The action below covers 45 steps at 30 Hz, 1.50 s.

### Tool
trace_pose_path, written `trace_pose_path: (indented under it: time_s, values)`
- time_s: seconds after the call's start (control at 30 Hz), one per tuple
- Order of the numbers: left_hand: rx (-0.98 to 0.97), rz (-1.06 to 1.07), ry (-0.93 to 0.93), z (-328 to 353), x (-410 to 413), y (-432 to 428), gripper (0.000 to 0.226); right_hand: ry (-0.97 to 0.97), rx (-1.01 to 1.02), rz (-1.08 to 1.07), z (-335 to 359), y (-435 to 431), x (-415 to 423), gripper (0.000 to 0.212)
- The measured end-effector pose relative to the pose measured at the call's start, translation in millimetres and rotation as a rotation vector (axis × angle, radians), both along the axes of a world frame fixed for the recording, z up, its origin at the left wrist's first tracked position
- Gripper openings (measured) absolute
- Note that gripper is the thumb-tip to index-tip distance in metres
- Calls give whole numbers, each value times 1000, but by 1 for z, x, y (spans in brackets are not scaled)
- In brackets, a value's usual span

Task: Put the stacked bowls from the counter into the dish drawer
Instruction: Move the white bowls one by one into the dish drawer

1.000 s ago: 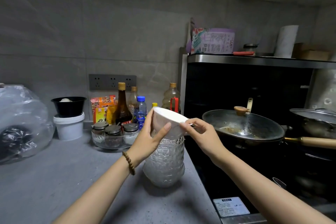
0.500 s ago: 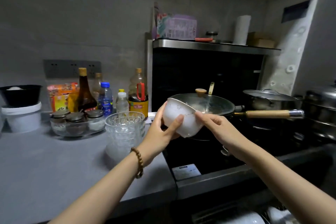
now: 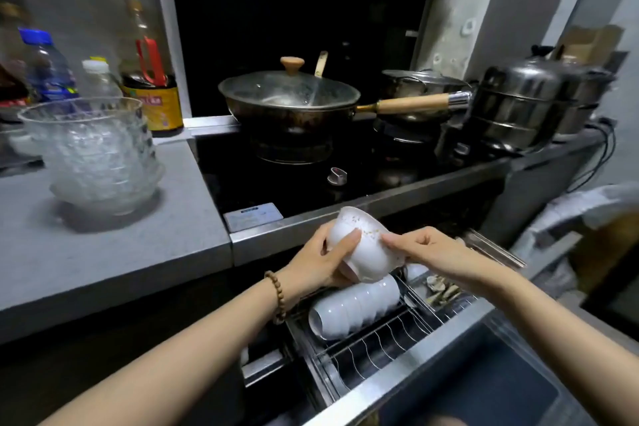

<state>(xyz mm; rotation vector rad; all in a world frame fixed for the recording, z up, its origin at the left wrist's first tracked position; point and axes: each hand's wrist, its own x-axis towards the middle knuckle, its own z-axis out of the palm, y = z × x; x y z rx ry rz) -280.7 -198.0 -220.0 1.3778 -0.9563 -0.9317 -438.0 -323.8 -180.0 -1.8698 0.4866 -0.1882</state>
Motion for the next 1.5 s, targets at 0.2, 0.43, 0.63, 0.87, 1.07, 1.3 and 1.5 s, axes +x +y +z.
trace_pose_path:
  time_s: [0.2,0.43,0.63,0.87,1.07,1.3,1.5]
  values:
    - [178,-118,-7,-66,-5,-5,39,152,95,51,-60,-11,-7,30]
    - [290,-136,66,-124,13,-10,36,164,203,-127,-129,-21,23,6]
    - [415,26,172,-167,32,-22,42,182,265,-138,-164,-35,55,8]
    - [387,126,-251,-210,54,-7,76,247,344,-148,-192,-55,76,3]
    - [511,-4,-680,-240,68,8,108,306,439,-233,-216,-57,92,5]
    - [481,-1,-830,-259,62,4,112,342,485,-304,-235,-55,111,5]
    - [492,-9,-872,-265,57,1,103,350,494,-357,-251,-52,118,12]
